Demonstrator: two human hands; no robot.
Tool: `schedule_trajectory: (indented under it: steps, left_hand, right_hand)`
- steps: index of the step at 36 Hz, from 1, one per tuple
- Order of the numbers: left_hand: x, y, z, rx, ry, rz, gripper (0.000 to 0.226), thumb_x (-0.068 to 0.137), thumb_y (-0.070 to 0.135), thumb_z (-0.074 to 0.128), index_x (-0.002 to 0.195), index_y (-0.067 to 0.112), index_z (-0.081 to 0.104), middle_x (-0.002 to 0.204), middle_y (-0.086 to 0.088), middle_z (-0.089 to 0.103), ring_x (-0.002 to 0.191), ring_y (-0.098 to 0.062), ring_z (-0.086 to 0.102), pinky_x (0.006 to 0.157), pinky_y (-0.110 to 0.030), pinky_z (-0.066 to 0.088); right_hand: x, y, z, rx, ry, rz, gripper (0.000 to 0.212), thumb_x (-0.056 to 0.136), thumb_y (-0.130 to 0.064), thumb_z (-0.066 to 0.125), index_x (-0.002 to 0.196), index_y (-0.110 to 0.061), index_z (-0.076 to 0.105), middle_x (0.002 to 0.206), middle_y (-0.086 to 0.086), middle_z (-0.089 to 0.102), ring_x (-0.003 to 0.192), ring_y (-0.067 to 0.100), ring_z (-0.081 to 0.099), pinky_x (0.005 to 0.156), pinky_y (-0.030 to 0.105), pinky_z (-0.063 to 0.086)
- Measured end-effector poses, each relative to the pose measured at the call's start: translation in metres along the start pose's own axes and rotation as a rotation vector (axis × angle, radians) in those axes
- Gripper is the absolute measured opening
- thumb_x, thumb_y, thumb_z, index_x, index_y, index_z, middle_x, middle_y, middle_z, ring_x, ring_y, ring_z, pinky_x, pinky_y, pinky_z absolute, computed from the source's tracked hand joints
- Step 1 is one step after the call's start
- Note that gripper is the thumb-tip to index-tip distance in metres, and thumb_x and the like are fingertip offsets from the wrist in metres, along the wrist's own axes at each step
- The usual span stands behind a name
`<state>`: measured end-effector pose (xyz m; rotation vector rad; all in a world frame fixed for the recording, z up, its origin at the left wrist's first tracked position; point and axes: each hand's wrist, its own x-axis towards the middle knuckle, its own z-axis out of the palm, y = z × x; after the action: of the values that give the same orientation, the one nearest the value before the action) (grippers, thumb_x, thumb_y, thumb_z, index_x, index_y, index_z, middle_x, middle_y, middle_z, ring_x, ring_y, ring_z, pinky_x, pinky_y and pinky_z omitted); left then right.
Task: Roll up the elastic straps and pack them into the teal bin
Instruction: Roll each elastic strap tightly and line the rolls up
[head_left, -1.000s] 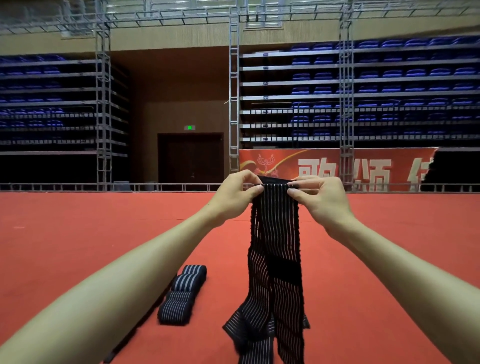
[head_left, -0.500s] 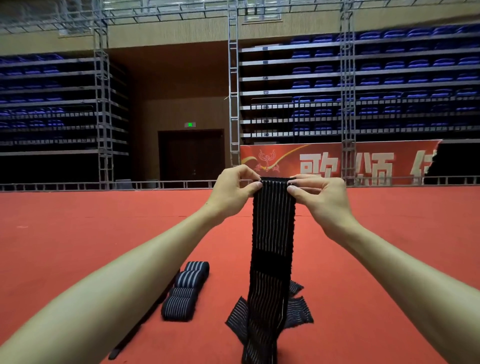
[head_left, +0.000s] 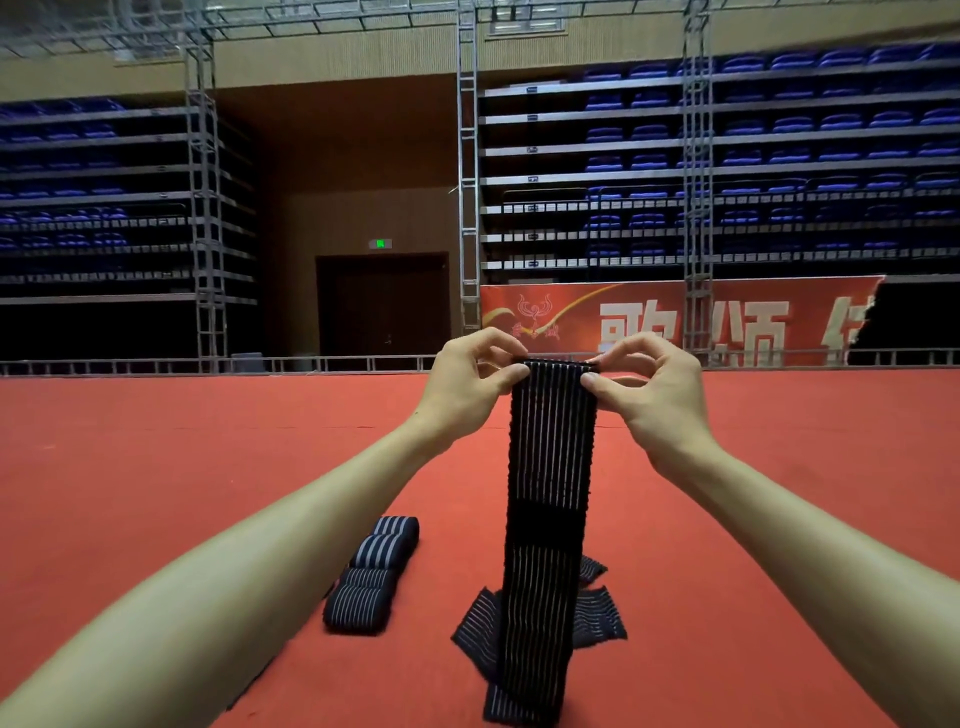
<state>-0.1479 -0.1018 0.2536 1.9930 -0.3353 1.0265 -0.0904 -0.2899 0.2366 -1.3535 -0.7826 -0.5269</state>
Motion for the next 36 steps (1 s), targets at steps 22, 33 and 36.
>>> schedule_trajectory:
  steps: [22,33,36]
  left_hand:
    - [-0.005,-0.006,0.002,-0.141,0.045,-0.008,0.022,0.088,-0.005,0.066,0.084,0.016,0.071,0.078,-0.005,0.066,0.079,-0.016,0.065,0.081,-0.035,0.06]
    - [-0.036,-0.024,0.018,-0.155,-0.126,0.06,0.061,0.09,-0.013,0.056,0.116,0.036,0.03,0.119,-0.009,0.051,0.084,-0.014,0.063,0.078,-0.027,0.057]
    - [-0.05,-0.042,0.03,-0.086,-0.218,0.033,0.062,0.09,-0.013,0.053,0.113,0.039,0.027,0.114,-0.008,0.048,0.085,-0.021,0.065,0.075,-0.038,0.061]
  right_hand:
    - [-0.015,0.016,0.008,-0.181,-0.293,-0.143,0.018,0.087,-0.001,0.07,0.098,-0.016,0.066,0.096,-0.013,0.065,0.087,-0.004,0.064,0.077,0.011,0.05]
    - [-0.015,0.022,0.024,-0.036,-0.091,-0.124,0.033,0.085,0.009,0.066,0.096,-0.021,0.067,0.1,-0.012,0.069,0.099,0.003,0.065,0.089,0.03,0.056]
    - [-0.011,0.022,0.024,0.019,-0.031,-0.099,0.029,0.089,0.006,0.064,0.099,-0.021,0.067,0.105,-0.009,0.068,0.105,0.006,0.064,0.089,0.034,0.057]
